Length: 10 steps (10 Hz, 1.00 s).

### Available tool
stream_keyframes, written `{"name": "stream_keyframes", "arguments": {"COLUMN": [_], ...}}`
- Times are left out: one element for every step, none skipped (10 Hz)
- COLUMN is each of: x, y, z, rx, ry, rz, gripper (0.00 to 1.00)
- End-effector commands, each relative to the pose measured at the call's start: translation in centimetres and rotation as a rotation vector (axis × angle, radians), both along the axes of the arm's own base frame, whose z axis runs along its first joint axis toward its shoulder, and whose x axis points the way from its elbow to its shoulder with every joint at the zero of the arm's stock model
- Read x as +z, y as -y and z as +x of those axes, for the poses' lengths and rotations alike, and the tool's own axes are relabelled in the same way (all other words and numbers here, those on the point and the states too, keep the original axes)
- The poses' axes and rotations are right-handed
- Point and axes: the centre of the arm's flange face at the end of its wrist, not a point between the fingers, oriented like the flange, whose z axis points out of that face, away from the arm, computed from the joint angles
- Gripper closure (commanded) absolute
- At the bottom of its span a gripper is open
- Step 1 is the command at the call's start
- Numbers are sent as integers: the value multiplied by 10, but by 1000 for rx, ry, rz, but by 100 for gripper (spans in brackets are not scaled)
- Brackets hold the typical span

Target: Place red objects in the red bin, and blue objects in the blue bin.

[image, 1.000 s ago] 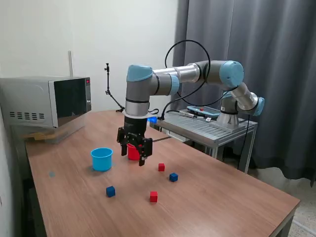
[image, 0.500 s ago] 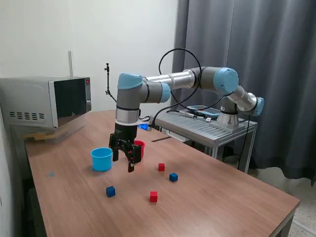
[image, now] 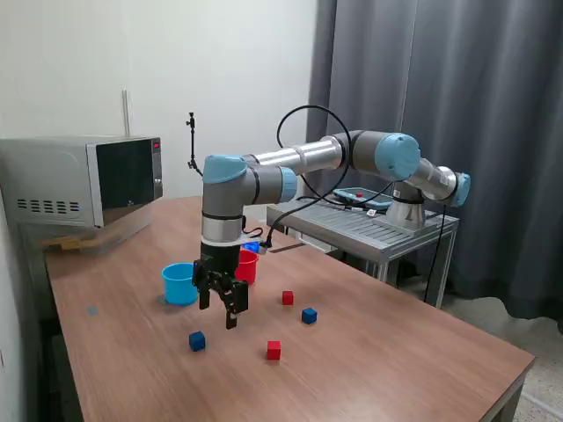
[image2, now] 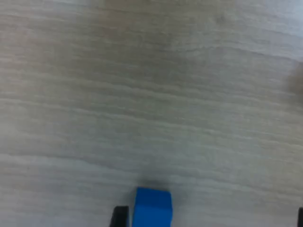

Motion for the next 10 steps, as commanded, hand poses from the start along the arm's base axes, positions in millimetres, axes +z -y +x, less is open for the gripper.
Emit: {"name": "stream_keyframes", "arguments": {"x": [-19, -16, -11, -11, -9, -9, -13, -18, -17, -17], "y": [-13, -22, -30, -35, -36, -36, -38, -36, -36, -36], "z": [-3, -6, -8, -9, -10, -11, -11, -11, -12, -12], "rx": [-28, -37, -46, -51, -52, -52, -52, -51, -51, -47], "ry": [9, -3, -14, -19, -33, -34, -31, -27, -30, -31], "rz": [-3, -1, -1, -1, 0, 0, 0, -2, -2, -3], "gripper": [0, 0, 0, 0, 0, 0, 0, 0, 0, 0]}}
